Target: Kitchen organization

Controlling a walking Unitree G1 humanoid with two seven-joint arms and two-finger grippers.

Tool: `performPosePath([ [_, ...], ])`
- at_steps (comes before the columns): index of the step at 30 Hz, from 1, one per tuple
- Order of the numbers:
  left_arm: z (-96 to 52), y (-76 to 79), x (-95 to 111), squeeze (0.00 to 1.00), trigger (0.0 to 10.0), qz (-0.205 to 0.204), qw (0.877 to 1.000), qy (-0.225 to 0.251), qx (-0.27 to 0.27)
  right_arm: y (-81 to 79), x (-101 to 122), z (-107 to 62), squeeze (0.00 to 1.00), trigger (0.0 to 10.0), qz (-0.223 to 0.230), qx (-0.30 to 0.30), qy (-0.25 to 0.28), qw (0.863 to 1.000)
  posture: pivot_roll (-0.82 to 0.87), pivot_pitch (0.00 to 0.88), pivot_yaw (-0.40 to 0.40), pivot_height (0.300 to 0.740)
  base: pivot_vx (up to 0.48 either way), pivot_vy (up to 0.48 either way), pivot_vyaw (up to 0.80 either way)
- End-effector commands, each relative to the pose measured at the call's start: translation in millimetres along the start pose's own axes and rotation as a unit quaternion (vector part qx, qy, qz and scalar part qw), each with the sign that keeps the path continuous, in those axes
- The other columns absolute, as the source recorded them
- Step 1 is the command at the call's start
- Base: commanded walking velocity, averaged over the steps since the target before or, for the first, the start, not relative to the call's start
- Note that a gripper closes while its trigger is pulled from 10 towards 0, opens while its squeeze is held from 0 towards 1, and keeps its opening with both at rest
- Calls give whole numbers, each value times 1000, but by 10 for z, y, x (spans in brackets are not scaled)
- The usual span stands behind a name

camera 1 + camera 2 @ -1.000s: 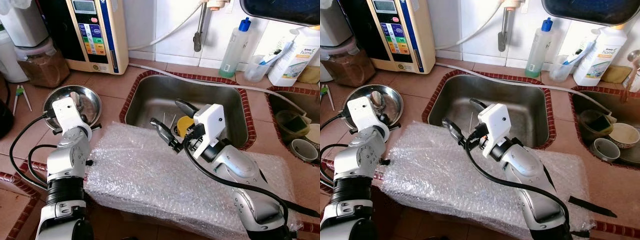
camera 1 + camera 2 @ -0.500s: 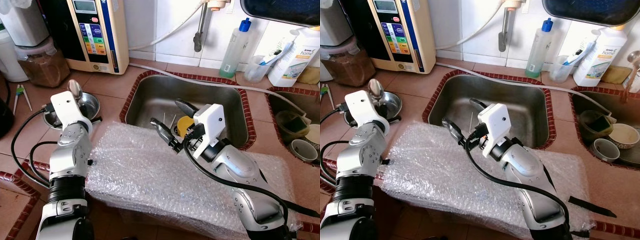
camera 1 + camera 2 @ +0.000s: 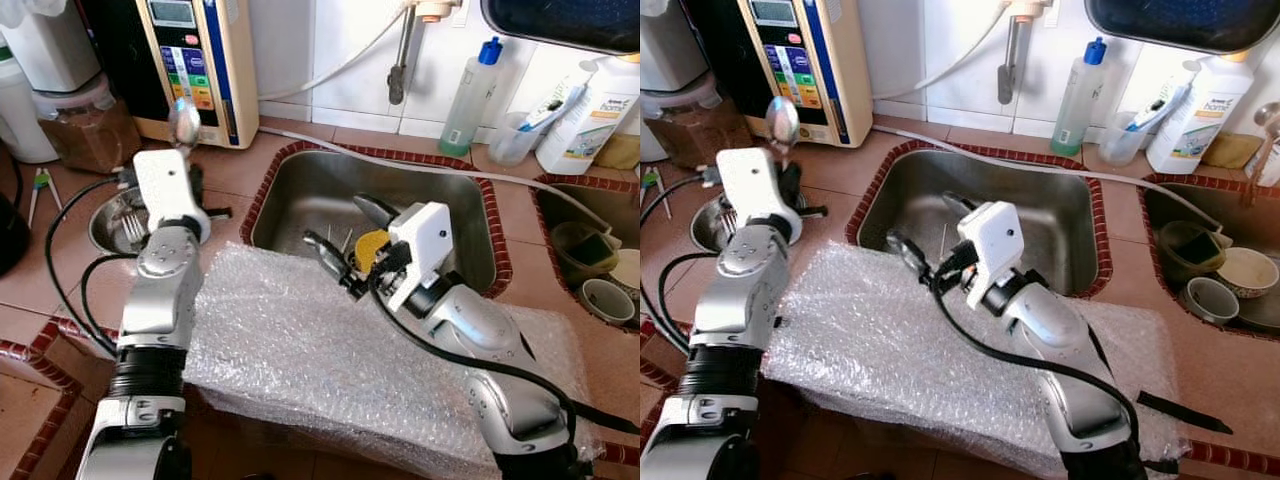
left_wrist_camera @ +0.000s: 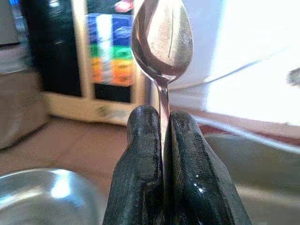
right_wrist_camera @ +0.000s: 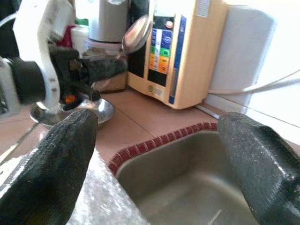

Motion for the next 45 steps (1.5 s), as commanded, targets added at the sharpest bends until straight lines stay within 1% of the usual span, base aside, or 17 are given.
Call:
performPosePath([
  [1, -24, 97, 27, 0, 0, -7, 999, 8, -30, 70, 41, 6, 0, 10000, -9, -6, 8, 1000, -84, 58, -17, 740, 0, 0, 0],
  [3, -34, 162, 24, 0, 0, -16, 998, 7, -53, 96, 41, 12, 0, 10000, -11, -8, 8, 1000, -84, 58, -17, 740, 0, 0, 0],
  [4, -43, 261, 16, 0, 0, -25, 995, 0, -92, 232, 55, 46, 0, 10000, -20, -21, 10, 1000, -83, 59, -18, 740, 0, 0, 0],
  [5, -43, 261, 16, 0, 0, -25, 995, 0, -92, 232, 55, 46, 0, 10000, -20, -21, 10, 1000, -83, 59, -18, 740, 0, 0, 0],
  [9, -60, 391, 6, 0, 0, -51, 987, -12, -152, 703, 192, 124, 0, 10000, 8, -87, 36, 995, -84, 55, -18, 740, 0, 0, 0],
  [11, -72, 432, -3, 0, 0, -54, 985, -15, -166, 749, 202, 129, 0, 10000, 14, -93, 39, 995, -83, 56, -18, 740, 0, 0, 0],
  [14, -137, 618, -51, 0, 0, -64, 974, -26, -215, 877, 231, 139, 0, 10000, 47, -109, 52, 992, -79, 53, -21, 740, 0, 0, 0],
  [21, -314, 952, -156, 0, 0, -72, 951, -45, -296, 953, 226, 194, 0, 10000, 138, -107, 74, 982, -82, 53, -24, 740, 0, 0, 0],
  [24, -381, 1049, -184, 0, 0, -70, 943, -50, -322, 928, 173, 218, 0, 10000, 149, -105, 69, 981, -81, 53, -23, 740, 0, 0, 0],
  [29, -444, 1127, -215, 0, 0, -68, 937, -55, -338, 908, 75, 246, 0, 10000, 168, -111, 55, 978, -81, 55, -22, 740, 0, 0, 0],
  [30, -472, 1154, -219, 0, 0, -68, 934, -55, -346, 899, 31, 264, 0, 5176, 180, -114, 47, 976, -80, 55, -22, 740, 0, 0, 0],
  [31, -481, 1164, -220, 0, 0, -70, 933, -56, -349, 896, 12, 273, 0, 5176, 188, -115, 45, 974, -79, 55, -23, 740, 0, 0, 0],
  [32, -485, 1168, -220, 0, 0, -71, 933, -56, -349, 895, 2, 277, 0, 902, 193, -116, 44, 973, -79, 55, -23, 740, 0, 0, 0],
  [33, -492, 1176, -224, 0, 0, -70, 932, -57, -351, 890, -26, 292, 0, 0, 191, -117, 36, 974, -78, 56, -23, 740, 0, 0, 0],
  [38, -524, 1208, -232, 0, 0, -69, 928, -60, -361, 881, -37, 350, 0, 0, 187, -109, 32, 976, -78, 55, -21, 740, 0, 0, 0],
  [41, -532, 1208, -242, 0, 0, -71, 928, -61, -361, 937, -31, 396, 0, 0, 189, -111, 32, 975, -79, 54, -20, 740, 0, 0, 0],
  [45, -552, 1222, -249, 0, 0, -68, 926, -63, -367, 1080, -35, 396, 0, 0, 216, -116, 36, 969, -76, 52, -21, 740, 0, 0, 0],
])
Point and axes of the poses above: a point about 5 cm out from each wrist's last joint towards the gripper, its own z axis pointing out of the wrist towards the gripper, its own x axis along the axis of the wrist's last joint, y = z × x, the point moved 3 cm from there along z, pointing out of the wrist towards the gripper, and after that the axes turned 11 degrees about -z, right-handed, at the moved point
